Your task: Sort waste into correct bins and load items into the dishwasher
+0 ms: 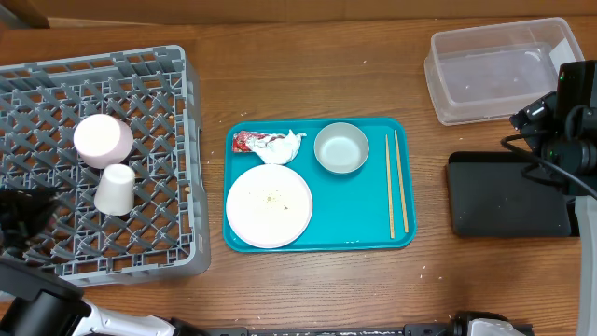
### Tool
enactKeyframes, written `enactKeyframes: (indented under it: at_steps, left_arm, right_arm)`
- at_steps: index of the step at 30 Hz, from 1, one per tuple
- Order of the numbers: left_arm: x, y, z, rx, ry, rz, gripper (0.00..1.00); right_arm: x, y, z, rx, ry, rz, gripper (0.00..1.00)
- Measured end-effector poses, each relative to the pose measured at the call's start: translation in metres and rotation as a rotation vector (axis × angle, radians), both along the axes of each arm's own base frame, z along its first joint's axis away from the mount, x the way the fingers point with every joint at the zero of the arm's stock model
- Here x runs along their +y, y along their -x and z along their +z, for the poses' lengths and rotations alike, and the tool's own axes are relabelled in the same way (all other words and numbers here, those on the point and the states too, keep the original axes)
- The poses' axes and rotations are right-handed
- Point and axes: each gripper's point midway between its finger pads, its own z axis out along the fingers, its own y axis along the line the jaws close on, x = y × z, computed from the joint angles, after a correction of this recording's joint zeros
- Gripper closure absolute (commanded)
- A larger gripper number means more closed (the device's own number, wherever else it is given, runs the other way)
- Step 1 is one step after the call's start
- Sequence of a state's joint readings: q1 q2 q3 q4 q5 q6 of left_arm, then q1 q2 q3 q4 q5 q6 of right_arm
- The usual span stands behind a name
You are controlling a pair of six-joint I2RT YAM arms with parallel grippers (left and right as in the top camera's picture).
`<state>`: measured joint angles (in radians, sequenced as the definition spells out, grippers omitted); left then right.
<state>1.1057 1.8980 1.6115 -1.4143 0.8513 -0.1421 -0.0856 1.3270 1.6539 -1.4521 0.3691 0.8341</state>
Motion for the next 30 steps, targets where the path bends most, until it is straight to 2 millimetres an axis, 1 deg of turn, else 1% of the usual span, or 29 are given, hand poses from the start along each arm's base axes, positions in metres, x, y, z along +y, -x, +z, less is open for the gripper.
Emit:
enactKeyframes:
  at_steps: [2,4,6,7,11,13,14,17,19,21,23,25,27,30]
  left_arm:
    - [0.001,-0.002,0.010,-0.004,-0.028,-0.022,0.96]
    - [-0.004,-0.008,0.019,-0.013,-0.059,-0.065,0.96]
    - [-0.018,-0.019,0.020,-0.017,-0.078,-0.134,0.96]
    - [-0.028,-0.025,0.019,-0.014,-0.087,-0.180,0.96]
    - [-0.072,-0.053,0.010,0.009,-0.162,-0.383,0.96]
    - [-0.088,-0.064,0.000,0.056,-0.233,-0.470,0.96]
    - [-0.095,-0.069,-0.007,0.107,-0.282,-0.506,0.96]
    - [-0.108,-0.075,-0.022,0.245,-0.396,-0.562,0.96]
    - [-0.112,-0.074,-0.029,0.344,-0.477,-0.575,0.96]
    - [-0.109,-0.073,-0.034,0.430,-0.551,-0.564,0.96]
    - [-0.102,-0.072,-0.036,0.496,-0.627,-0.539,0.96]
    - [-0.092,-0.074,-0.036,0.526,-0.684,-0.506,0.96]
    - [-0.084,-0.075,-0.036,0.545,-0.723,-0.477,0.96]
    - [-0.076,-0.069,-0.039,0.593,-0.751,-0.455,0.96]
  right_arm:
    - [0.000,0.000,0.000,0.000,0.000,0.000,0.00]
    - [0.000,0.000,0.000,0.000,0.000,0.000,0.00]
    - [0.000,0.000,0.000,0.000,0.000,0.000,0.00]
    - [0.000,0.000,0.000,0.000,0.000,-0.001,0.00]
    - [0.000,0.000,0.000,0.000,0.000,0.000,0.00]
    - [0.000,0.000,0.000,0.000,0.000,0.000,0.00]
    - [0.000,0.000,0.000,0.000,0.000,0.000,0.00]
    - [0.000,0.000,0.000,0.000,0.000,0.000,0.00]
    - [0.000,0.000,0.000,0.000,0.000,0.000,0.00]
    - [0.000,0.000,0.000,0.000,0.000,0.000,0.00]
    - [0.000,0.000,0.000,0.001,0.000,0.000,0.00]
    - [0.000,0.000,0.000,0.000,0.000,0.000,0.00]
    - [0.000,0.000,0.000,0.000,0.000,0.000,0.00]
    - [0.000,0.000,0.000,0.000,0.000,0.000,0.00]
